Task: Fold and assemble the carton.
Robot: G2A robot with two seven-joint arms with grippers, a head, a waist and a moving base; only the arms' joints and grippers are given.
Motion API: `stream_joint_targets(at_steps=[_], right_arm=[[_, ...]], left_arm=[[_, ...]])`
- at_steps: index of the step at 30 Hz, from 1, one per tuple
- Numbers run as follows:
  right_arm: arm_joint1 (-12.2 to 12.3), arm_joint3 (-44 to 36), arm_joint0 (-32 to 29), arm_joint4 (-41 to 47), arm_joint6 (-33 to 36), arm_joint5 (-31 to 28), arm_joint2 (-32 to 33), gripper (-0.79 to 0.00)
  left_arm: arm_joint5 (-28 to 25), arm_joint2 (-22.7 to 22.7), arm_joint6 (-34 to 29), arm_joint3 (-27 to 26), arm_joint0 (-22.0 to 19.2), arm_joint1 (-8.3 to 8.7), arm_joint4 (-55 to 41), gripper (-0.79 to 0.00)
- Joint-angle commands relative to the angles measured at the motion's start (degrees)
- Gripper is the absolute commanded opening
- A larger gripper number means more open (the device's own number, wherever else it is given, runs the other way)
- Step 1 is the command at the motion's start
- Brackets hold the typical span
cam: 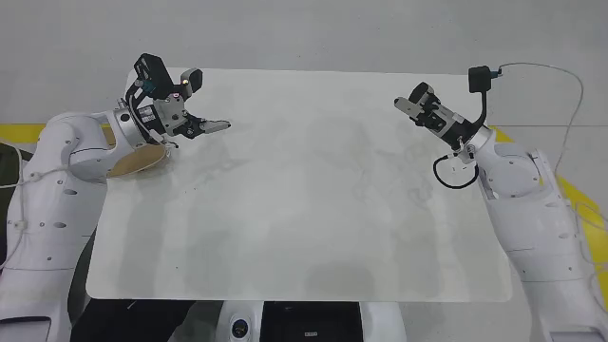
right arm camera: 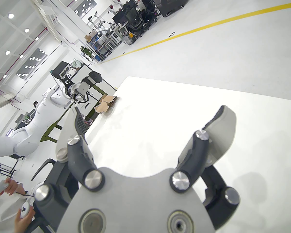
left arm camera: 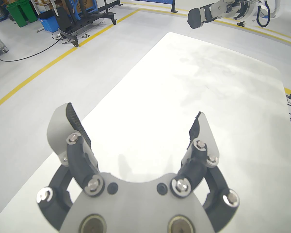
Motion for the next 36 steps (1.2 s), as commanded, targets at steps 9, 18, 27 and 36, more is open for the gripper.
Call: stream_joint_targets(at_steps=[9, 18, 27, 36], right_arm=[[0.0, 0.0, 0.0, 0.0, 0.0, 0.0, 0.0, 0.0], [0.0, 0.0, 0.0, 0.0, 0.0, 0.0, 0.0, 0.0], [0.0, 0.0, 0.0, 0.0, 0.0, 0.0, 0.0, 0.0], [0.0, 0.0, 0.0, 0.0, 0.0, 0.0, 0.0, 0.0]], left_arm=[[0.0, 0.0, 0.0, 0.0, 0.0, 0.0, 0.0, -0.001], [0.5, 0.0, 0.0, 0.1, 0.2, -0.01, -0.1, 0.0], [1.3, 0.3, -6.5, 1.3, 0.7, 0.26, -13.4, 0.0], [4.0, -1.9, -21.2, 8.6, -3.6, 1.82, -33.7, 0.0]])
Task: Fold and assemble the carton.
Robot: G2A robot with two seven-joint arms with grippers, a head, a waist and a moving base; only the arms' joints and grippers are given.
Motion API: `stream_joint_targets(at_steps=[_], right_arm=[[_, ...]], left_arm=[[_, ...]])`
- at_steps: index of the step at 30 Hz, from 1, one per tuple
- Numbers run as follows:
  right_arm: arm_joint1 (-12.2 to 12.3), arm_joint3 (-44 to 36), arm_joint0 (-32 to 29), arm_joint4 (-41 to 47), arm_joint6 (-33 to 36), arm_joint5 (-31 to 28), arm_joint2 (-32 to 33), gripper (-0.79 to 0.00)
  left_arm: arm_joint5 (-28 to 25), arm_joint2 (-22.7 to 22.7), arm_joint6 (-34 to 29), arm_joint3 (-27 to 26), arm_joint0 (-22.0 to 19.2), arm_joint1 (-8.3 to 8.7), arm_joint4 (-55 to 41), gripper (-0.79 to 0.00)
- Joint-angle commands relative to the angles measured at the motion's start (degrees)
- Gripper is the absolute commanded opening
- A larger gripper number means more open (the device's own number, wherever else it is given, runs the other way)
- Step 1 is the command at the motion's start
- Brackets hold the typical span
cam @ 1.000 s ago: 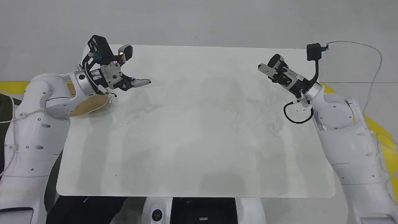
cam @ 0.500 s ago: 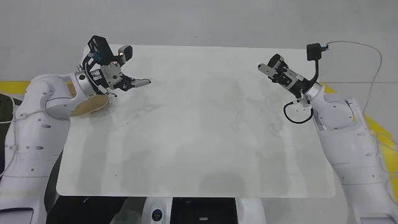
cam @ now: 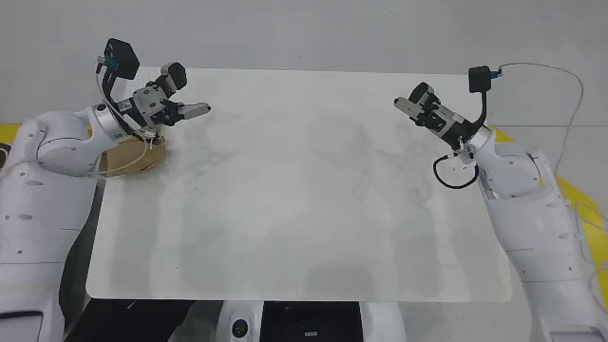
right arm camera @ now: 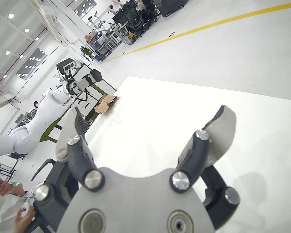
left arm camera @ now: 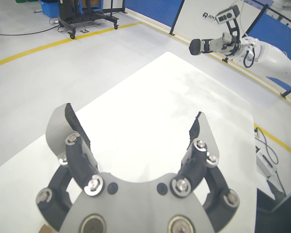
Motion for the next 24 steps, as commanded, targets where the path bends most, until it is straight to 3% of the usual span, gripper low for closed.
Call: stream_joint_targets(at_steps=[1, 4, 17, 24], right_arm=[[0.0, 0.0, 0.0, 0.0, 0.0, 0.0, 0.0, 0.0], [0.0, 0.0, 0.0, 0.0, 0.0, 0.0, 0.0, 0.0], [0.0, 0.0, 0.0, 0.0, 0.0, 0.0, 0.0, 0.0], [0.0, 0.0, 0.0, 0.0, 0.0, 0.0, 0.0, 0.0]], left_arm=[[1.1, -0.5, -4.5, 1.6, -1.3, 0.42, -5.4, 0.0], [2.0, -1.6, -9.0, 3.7, -3.0, 1.08, -9.1, 0.0], [7.8, -4.9, -15.0, 13.2, -6.5, 2.68, -15.9, 0.0], [6.9, -6.6, -16.5, 19.2, -8.4, 3.61, -16.5, 0.0]])
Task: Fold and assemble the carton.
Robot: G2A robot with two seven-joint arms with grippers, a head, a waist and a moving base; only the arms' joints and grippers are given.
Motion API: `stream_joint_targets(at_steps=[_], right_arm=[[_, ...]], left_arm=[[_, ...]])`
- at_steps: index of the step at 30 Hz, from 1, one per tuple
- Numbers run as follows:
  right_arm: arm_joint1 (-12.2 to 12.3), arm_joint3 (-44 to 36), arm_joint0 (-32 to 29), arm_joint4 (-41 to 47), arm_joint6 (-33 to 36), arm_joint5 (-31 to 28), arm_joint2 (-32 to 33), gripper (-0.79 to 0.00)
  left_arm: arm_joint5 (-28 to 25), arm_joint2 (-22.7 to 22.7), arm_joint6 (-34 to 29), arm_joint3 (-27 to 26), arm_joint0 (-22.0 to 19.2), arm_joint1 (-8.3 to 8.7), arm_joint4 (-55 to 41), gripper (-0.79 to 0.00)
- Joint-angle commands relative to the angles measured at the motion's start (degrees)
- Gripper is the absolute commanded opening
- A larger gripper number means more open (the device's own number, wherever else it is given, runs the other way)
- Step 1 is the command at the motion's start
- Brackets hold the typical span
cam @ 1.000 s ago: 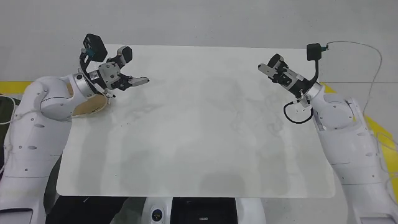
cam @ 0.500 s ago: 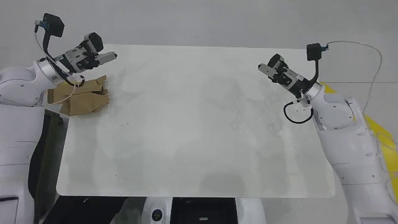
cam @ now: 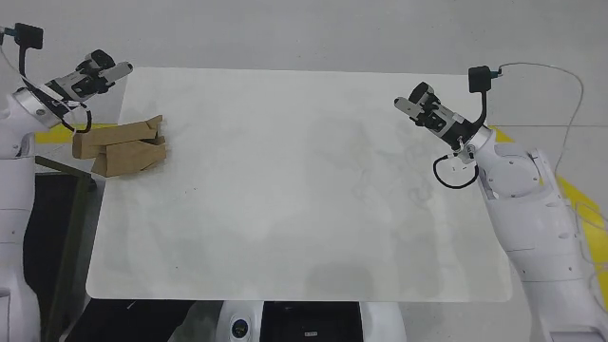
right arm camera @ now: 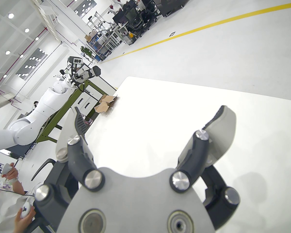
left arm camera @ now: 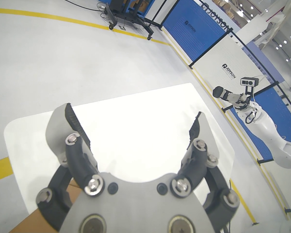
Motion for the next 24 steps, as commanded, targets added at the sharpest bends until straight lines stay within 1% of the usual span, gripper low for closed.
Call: stream_joint_targets(at_steps=[1, 5, 7, 10, 15, 24], right_arm=[[0.0, 0.0, 0.0, 0.0, 0.0, 0.0, 0.0, 0.0], [0.0, 0.0, 0.0, 0.0, 0.0, 0.0, 0.0, 0.0], [0.0, 0.0, 0.0, 0.0, 0.0, 0.0, 0.0, 0.0], [0.0, 0.0, 0.0, 0.0, 0.0, 0.0, 0.0, 0.0], [0.0, 0.0, 0.0, 0.0, 0.0, 0.0, 0.0, 0.0], [0.0, 0.0, 0.0, 0.0, 0.0, 0.0, 0.0, 0.0]], left_arm=[[-0.3, -0.2, 0.0, 1.4, -0.4, 0.2, 0.4, 0.0], [0.4, -1.3, -0.2, 5.4, -1.7, 0.95, 2.9, 0.0], [0.7, -2.0, 1.4, 7.2, -2.4, 1.45, 6.3, 0.0], [0.7, -2.4, 3.0, 9.8, -2.9, 1.76, 7.3, 0.0], [2.6, -3.0, 5.2, 14.3, -4.5, 2.46, 10.5, 0.0], [4.9, -4.8, 11.0, 22.3, -5.8, 4.26, 17.5, 0.0]])
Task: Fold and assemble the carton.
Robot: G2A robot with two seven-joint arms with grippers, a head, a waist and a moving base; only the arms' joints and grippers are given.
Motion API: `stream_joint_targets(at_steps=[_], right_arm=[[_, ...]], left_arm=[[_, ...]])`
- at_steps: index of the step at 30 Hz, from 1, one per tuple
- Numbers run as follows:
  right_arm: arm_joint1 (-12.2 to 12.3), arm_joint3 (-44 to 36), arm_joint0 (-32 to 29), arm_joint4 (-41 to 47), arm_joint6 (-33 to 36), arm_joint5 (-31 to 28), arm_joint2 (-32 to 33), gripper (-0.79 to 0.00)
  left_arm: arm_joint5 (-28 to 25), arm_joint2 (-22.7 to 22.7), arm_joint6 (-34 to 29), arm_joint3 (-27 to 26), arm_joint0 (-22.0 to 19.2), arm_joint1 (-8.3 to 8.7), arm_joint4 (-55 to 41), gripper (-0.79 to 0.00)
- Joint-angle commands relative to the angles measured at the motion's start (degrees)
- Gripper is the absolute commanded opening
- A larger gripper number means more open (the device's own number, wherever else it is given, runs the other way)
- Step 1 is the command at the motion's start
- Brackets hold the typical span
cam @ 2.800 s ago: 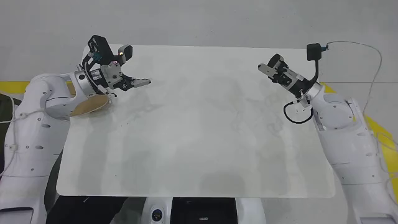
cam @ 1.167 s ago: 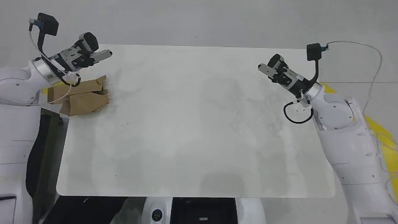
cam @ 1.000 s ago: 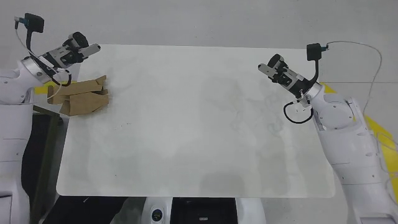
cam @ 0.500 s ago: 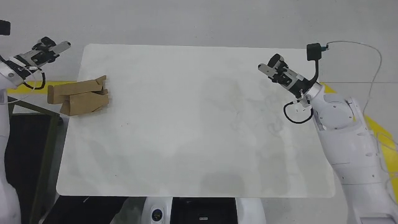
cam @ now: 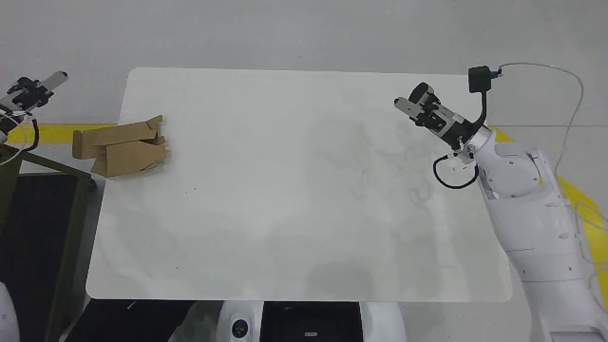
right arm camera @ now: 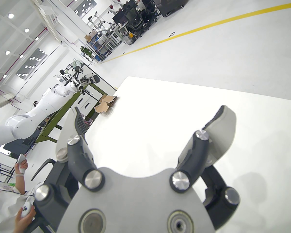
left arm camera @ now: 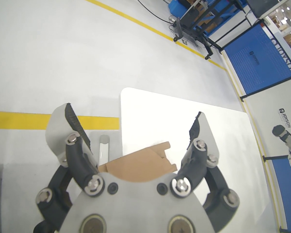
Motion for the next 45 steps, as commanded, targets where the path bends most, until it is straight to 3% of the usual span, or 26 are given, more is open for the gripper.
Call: stream_joint_targets(at_steps=[1, 7, 15, 35, 36, 38, 42, 45], right_arm=[[0.0, 0.0, 0.0, 0.0, 0.0, 0.0, 0.0, 0.0], [0.0, 0.0, 0.0, 0.0, 0.0, 0.0, 0.0, 0.0], [0.0, 0.0, 0.0, 0.0, 0.0, 0.0, 0.0, 0.0], [0.0, 0.0, 0.0, 0.0, 0.0, 0.0, 0.0, 0.0], [0.0, 0.0, 0.0, 0.0, 0.0, 0.0, 0.0, 0.0], [0.0, 0.0, 0.0, 0.0, 0.0, 0.0, 0.0, 0.0], [0.0, 0.0, 0.0, 0.0, 0.0, 0.0, 0.0, 0.0], [0.0, 0.0, 0.0, 0.0, 0.0, 0.0, 0.0, 0.0]], left_arm=[[0.9, -0.3, 1.3, 1.5, -0.2, 0.46, 1.8, 0.0], [3.6, -0.4, 3.8, 6.1, -0.8, 1.43, 5.9, 0.0], [5.1, 1.4, 1.5, 10.9, -0.7, 1.48, 7.7, 0.0], [4.4, 6.2, -6.9, 16.5, -2.0, -2.59, -1.0, 0.0], [4.5, 6.1, -7.4, 16.9, -2.1, -2.68, -1.9, -0.055], [4.6, 6.1, -8.0, 17.1, -2.4, -2.71, -2.5, -0.419], [4.7, 5.6, -9.1, 18.0, -2.7, -2.63, -4.6, -0.785], [4.6, 5.4, -9.7, 18.3, -2.7, -2.32, -5.2, -0.785]])
